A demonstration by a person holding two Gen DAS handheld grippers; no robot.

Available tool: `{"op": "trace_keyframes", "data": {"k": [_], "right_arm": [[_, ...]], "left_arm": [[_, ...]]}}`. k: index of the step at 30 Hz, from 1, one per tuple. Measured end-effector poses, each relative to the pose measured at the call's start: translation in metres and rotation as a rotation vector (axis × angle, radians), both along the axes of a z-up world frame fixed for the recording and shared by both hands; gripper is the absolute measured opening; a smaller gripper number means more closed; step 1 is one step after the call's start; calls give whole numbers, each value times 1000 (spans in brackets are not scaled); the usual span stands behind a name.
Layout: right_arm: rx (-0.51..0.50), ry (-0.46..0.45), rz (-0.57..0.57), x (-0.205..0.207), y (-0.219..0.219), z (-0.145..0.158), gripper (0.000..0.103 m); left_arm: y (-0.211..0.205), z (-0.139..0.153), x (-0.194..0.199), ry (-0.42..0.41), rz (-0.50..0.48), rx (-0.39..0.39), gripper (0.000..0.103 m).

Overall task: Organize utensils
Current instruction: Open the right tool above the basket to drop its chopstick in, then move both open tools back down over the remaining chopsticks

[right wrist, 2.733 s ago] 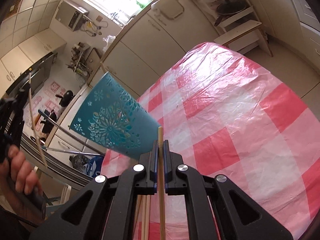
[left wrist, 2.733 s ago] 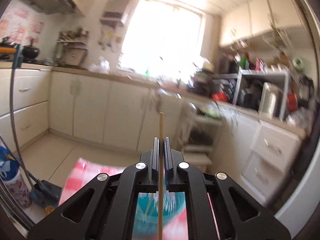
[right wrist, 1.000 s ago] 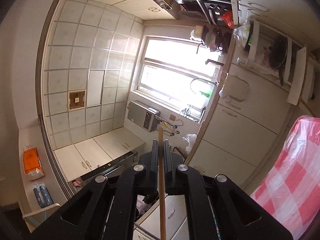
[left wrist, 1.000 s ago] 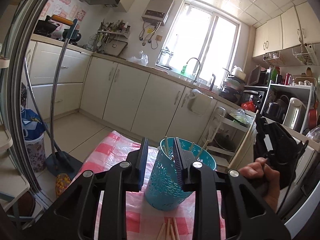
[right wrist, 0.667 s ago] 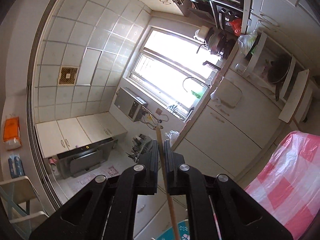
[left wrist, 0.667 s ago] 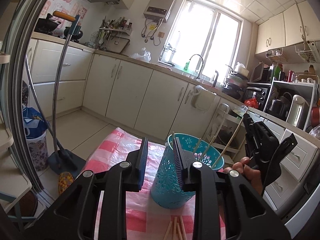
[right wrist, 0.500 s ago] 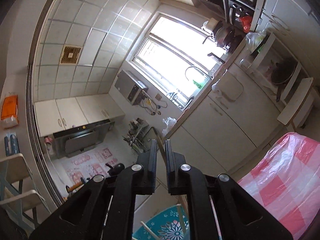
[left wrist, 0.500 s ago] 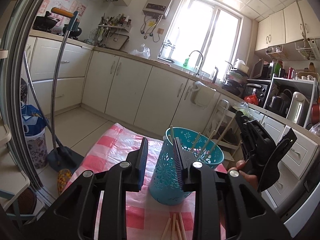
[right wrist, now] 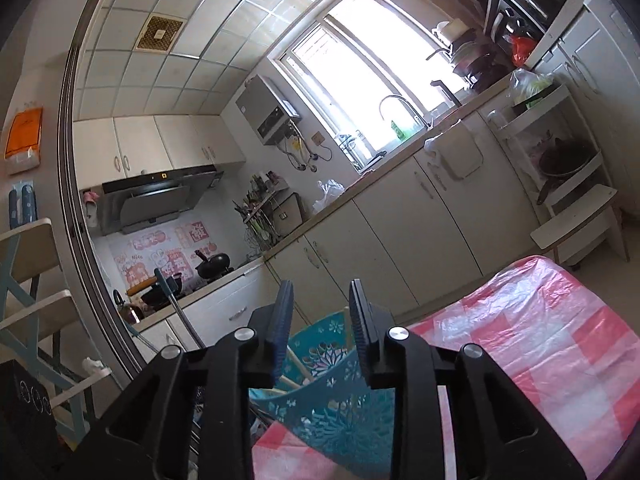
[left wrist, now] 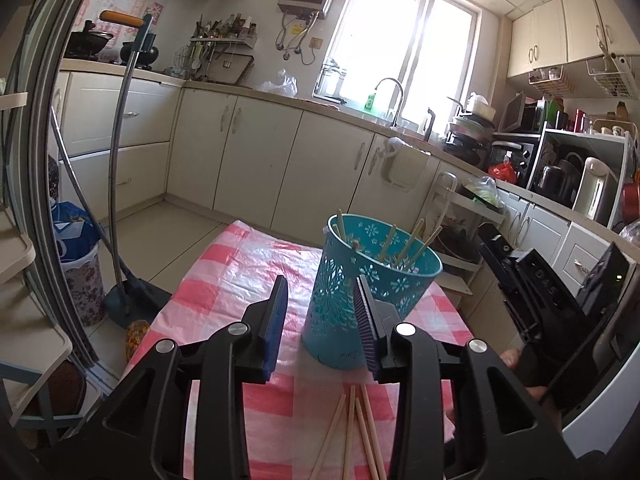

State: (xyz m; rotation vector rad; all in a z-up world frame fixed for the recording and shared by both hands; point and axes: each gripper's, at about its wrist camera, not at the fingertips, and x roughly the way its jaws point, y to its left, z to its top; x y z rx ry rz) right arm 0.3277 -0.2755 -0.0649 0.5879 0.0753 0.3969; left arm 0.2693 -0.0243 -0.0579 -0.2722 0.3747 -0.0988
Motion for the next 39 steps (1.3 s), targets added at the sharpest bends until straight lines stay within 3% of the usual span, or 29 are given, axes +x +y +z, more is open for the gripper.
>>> {"op": "trace_keyframes", "data": {"k": [16,18,23,28,30,32,35,39], "right_arm": [[-192,146,124,-96,34,-3,55],[-220,189,139,-102,38,-7,57],[-324,400,141,-105,49,-33,60],[-475,520,95,-99,61,-52,60],[-540,561,85,-96,66,-59,60],[-572,600,82,-93,68,-70,50],[-565,656,100,-89,66,-82,36],[-563,667,135,-90,69,-88,29]], "left_arm": [[0,6,-25,39,-37,36,42],[1,3,-25,54,-41,48,44],[4,-11,-21,127,-47,91,45],[7,-25,-17,183,-50,119,47],[7,-32,-14,216,-61,145,48],[8,-43,-12,255,-69,165,48],[9,-57,-11,301,-81,170,48],[7,-72,-11,353,-109,186,48]]}}
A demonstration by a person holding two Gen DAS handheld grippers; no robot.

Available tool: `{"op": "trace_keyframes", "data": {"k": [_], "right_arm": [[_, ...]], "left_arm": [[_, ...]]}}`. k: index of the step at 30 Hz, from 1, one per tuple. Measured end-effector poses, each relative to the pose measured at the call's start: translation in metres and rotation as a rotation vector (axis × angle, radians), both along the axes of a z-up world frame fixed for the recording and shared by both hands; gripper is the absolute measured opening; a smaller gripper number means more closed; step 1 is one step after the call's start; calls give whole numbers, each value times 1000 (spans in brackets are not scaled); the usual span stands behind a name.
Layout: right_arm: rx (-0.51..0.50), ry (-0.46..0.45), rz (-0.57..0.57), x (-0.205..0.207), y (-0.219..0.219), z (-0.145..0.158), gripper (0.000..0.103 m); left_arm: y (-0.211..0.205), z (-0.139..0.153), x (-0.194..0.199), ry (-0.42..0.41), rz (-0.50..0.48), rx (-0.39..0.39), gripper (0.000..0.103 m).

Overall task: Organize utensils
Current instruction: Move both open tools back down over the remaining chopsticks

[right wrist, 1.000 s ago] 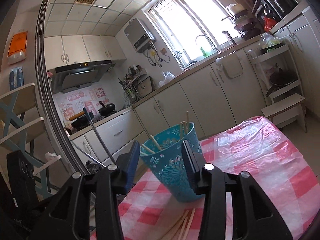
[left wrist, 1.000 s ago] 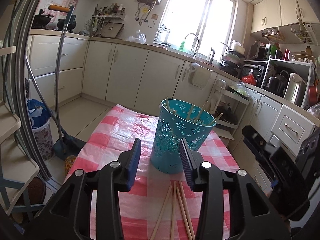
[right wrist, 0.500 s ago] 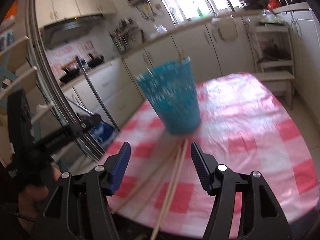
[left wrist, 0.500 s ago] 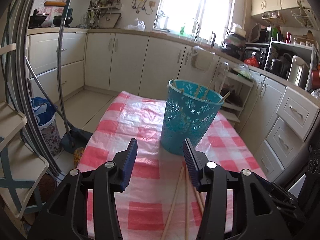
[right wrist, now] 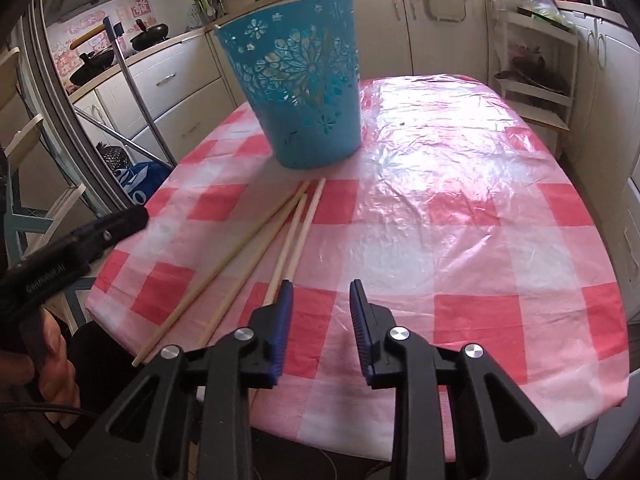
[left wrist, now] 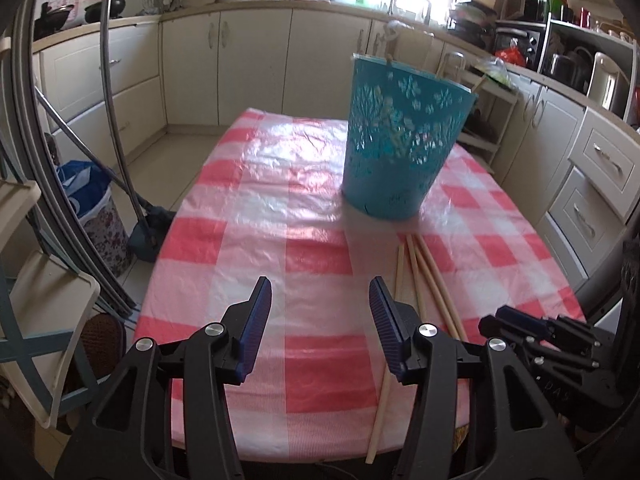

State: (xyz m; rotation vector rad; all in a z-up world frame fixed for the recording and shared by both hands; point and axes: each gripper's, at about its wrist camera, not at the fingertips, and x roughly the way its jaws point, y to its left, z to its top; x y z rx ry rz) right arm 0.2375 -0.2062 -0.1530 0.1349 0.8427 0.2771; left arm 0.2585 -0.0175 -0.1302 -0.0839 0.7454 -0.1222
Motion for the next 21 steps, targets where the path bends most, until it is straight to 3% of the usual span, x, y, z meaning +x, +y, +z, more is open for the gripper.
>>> {"op": "trace_keyframes", "data": {"k": [7,11,14,16,19,21], "right_arm": [[-57,11,38,7,16,-6,27],[-90,10,32,10,17,-6,24],[-91,19,14,13,13,-6,20],[-86,28,-5,15,7,-5,20],[-83,37,-24,16,-1,-3,20],[-70,41,-26,21,-3,-1,20]], "left_arm": [[-15,-21,-1,84,-70,-16,48],[-37,-31,1,130,-157,-25,48],[-49,-35,3,123,-169,-23,51],[-52,-35,8,137,-175,-65,52],[-45,-35,20,185,-178,-197,52],[-45,-32,28,189,-161,-185,52]]}}
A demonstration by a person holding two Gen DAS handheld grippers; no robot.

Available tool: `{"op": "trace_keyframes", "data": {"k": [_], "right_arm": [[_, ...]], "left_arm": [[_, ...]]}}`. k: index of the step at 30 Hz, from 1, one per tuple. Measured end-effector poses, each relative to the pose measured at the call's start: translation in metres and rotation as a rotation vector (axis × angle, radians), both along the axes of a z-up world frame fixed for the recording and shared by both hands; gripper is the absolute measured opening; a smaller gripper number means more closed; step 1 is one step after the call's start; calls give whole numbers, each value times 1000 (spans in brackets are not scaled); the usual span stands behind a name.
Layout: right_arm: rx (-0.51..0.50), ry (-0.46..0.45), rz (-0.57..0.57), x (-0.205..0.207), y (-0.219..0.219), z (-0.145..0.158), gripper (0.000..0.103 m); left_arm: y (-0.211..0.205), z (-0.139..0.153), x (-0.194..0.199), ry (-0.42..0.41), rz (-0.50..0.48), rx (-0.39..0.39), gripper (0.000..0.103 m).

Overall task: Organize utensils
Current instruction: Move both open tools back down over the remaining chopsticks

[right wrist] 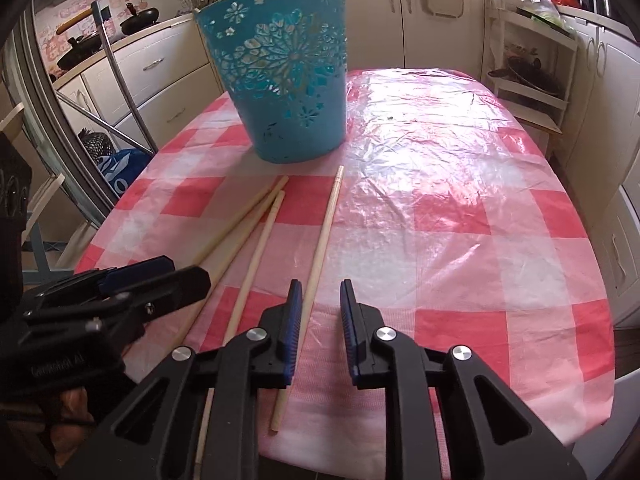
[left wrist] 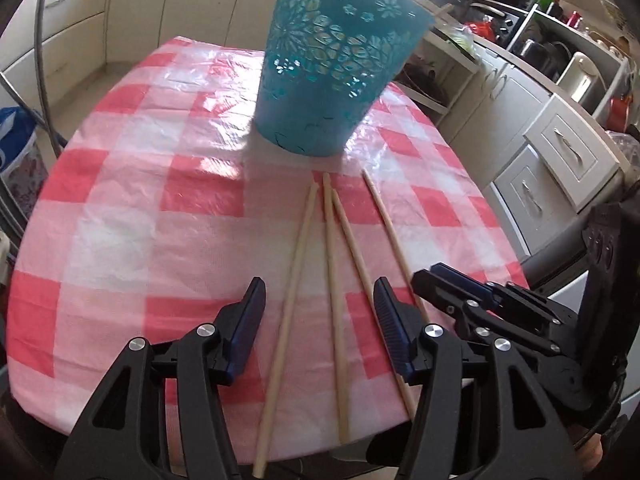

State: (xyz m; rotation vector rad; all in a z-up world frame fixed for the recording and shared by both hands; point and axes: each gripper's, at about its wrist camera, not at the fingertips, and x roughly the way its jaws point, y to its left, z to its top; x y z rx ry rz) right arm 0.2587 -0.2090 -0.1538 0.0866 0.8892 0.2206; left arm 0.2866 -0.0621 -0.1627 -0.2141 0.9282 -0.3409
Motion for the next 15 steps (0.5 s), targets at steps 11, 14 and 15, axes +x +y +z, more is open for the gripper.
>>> {"op": "trace_keyframes", "data": {"k": [11,14,15], "right_arm": [[-71,23,29,53,10,-1,21],[-63,20,27,57,8,-2,21],[-65,19,32,58,8,-2,21]], "left_arm": [[-20,7,51,-23,-53,290,52],[-30,0,63,1,-88,326,48],[-34,-2,65,5,-99,346,44]]}}
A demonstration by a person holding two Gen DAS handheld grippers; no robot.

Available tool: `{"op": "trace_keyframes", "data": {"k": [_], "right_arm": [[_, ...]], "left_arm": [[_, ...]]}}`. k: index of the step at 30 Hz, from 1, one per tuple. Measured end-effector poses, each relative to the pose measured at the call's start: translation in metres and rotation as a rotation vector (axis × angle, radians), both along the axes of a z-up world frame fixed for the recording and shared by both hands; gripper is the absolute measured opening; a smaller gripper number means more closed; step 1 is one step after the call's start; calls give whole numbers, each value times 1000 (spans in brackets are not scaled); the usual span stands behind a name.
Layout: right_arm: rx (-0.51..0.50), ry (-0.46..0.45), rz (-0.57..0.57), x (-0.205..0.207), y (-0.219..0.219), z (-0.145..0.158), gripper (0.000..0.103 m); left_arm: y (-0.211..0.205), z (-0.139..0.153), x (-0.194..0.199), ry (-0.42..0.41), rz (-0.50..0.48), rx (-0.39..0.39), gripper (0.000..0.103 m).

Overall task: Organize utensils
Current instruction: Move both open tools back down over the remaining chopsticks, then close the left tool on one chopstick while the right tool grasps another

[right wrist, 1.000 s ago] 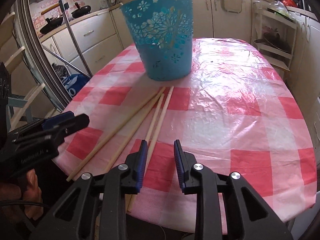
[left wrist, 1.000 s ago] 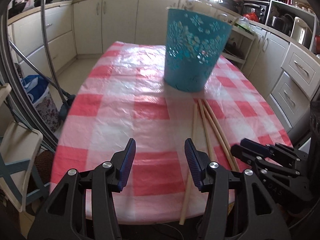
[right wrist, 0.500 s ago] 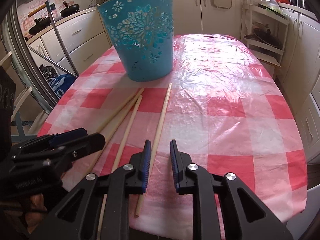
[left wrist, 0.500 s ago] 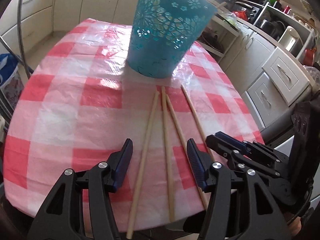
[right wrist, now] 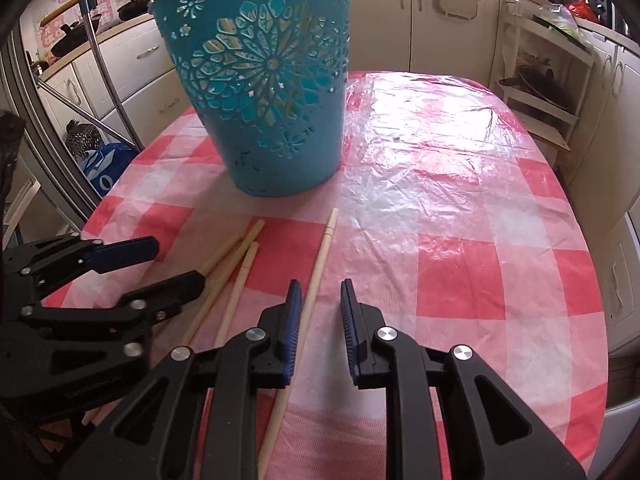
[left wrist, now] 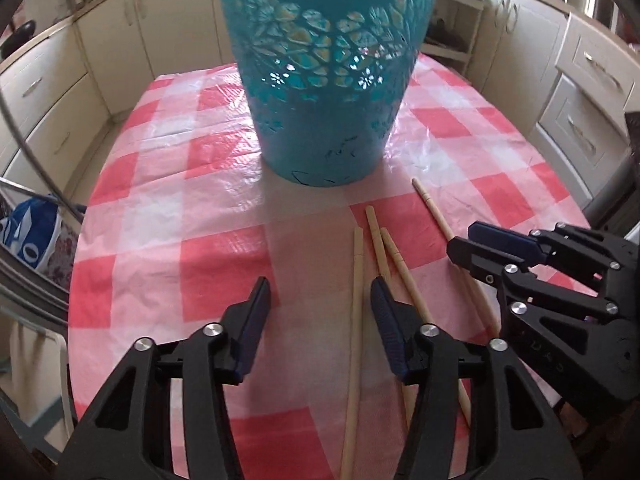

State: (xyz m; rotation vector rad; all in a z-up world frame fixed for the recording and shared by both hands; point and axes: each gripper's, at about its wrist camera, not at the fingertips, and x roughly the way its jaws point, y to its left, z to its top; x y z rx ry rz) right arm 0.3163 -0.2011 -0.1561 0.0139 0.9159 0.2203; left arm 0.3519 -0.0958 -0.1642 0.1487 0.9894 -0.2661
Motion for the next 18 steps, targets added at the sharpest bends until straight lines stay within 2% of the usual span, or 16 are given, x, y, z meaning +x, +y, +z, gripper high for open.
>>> {"op": "trace_keyframes", "data": {"k": [3,4,6,7,8,10,11,12,13,18], "right_arm": [[-6,10,20,3,1,1,18],[-3,18,27,6,1,1,18],[2,31,37,11,1,2,20],[6,41,51,15,2,3,28],[2,45,60,17,3,2,31],[-20,48,64,22,4,2,31],[-19,48,65,23,3,3,24],[-22,47,58,23,2,3,17],[-13,48,52,23,-2,2,9],[10,46,50,18,-8,1,6]], "left_arm": [[-9,0,5,1,-38,21,27],[-11,0,7,10,-46,24,25],[-13,1,11,27,-55,33,25],[-13,2,12,37,-62,39,25],[-15,2,14,44,-69,50,26],[-17,2,19,55,-79,59,25],[-16,2,18,58,-82,56,22],[-15,3,18,66,-93,40,8],[-16,3,17,66,-95,42,5],[-11,3,11,51,-77,16,5]]}}
